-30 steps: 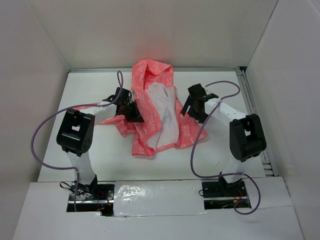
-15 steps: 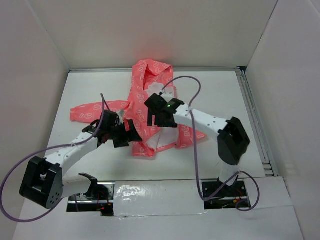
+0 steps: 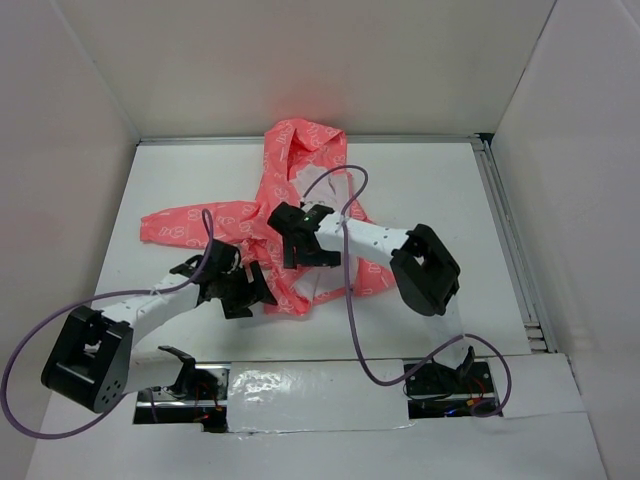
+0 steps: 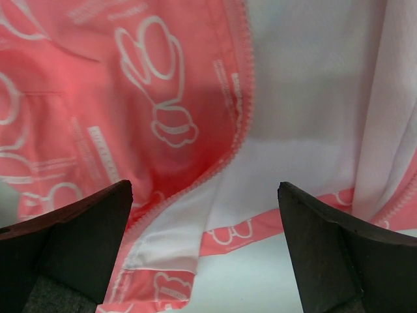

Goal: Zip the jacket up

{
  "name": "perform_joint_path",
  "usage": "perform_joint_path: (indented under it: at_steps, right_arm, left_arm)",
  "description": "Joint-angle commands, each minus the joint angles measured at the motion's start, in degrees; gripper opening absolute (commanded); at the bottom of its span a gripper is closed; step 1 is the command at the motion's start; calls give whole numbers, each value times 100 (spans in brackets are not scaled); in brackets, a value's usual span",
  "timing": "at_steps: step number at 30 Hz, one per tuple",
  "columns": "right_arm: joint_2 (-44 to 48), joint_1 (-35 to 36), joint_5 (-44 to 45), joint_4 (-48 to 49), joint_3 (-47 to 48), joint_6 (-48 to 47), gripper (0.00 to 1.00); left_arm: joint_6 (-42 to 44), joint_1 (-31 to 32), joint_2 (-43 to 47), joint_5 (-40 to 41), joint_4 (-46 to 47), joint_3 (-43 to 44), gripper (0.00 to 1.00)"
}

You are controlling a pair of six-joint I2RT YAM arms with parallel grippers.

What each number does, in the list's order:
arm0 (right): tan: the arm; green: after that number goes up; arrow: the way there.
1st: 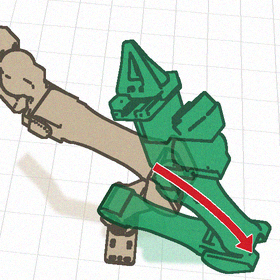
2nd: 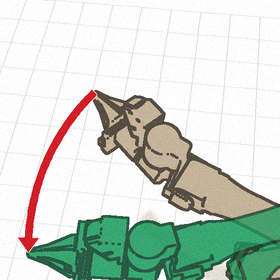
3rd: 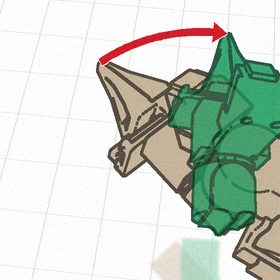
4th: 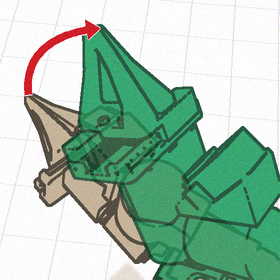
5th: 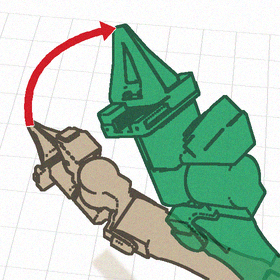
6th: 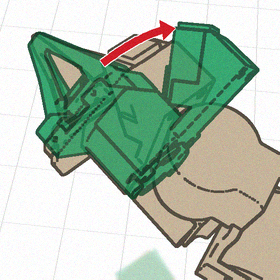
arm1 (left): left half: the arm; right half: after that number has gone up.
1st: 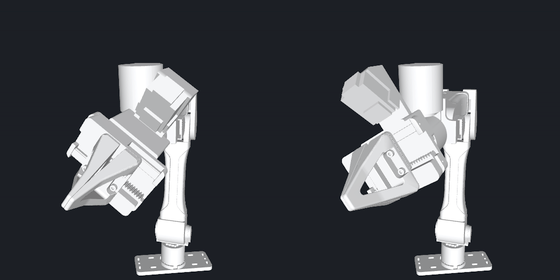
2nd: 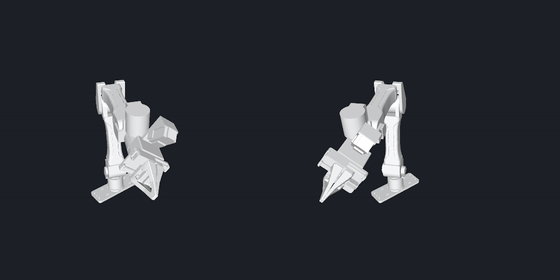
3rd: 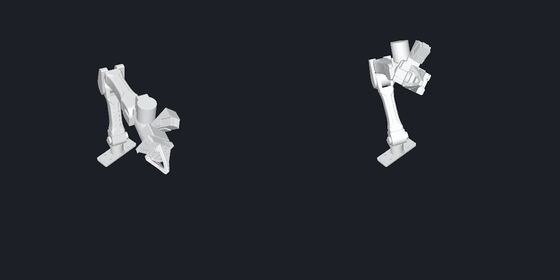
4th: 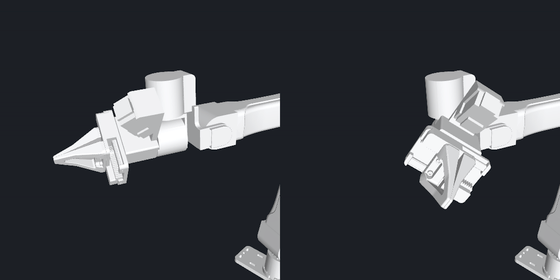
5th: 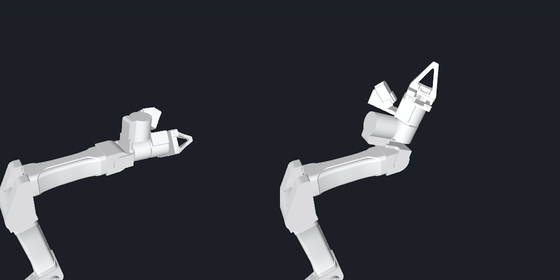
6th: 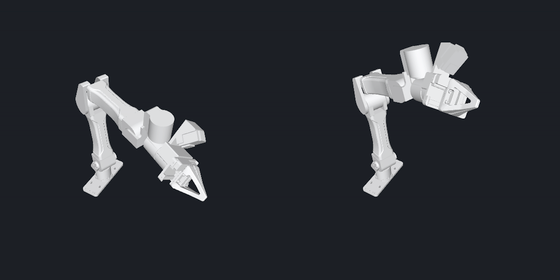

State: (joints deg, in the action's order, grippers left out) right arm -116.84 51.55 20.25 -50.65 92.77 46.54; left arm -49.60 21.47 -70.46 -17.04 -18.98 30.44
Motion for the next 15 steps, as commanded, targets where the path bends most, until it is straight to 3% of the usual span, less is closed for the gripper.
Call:
perform_joint_path:
  at_steps: [1, 6, 15]
  right_arm:
    - [125, -22, 269, -270, -258, -57, 100]
    - [529, -49, 313, -419, -1144, 109, 100]
    - [3154, -31, 261, -341, -3519, 1138, 100]
  left_arm:
    - [-67, 50, -118, 341, 35, 103, 88]
    - [21, 6, 93, 412, 9, 68, 88]
    - [144, -222, -12, 465, 70, 24, 86]
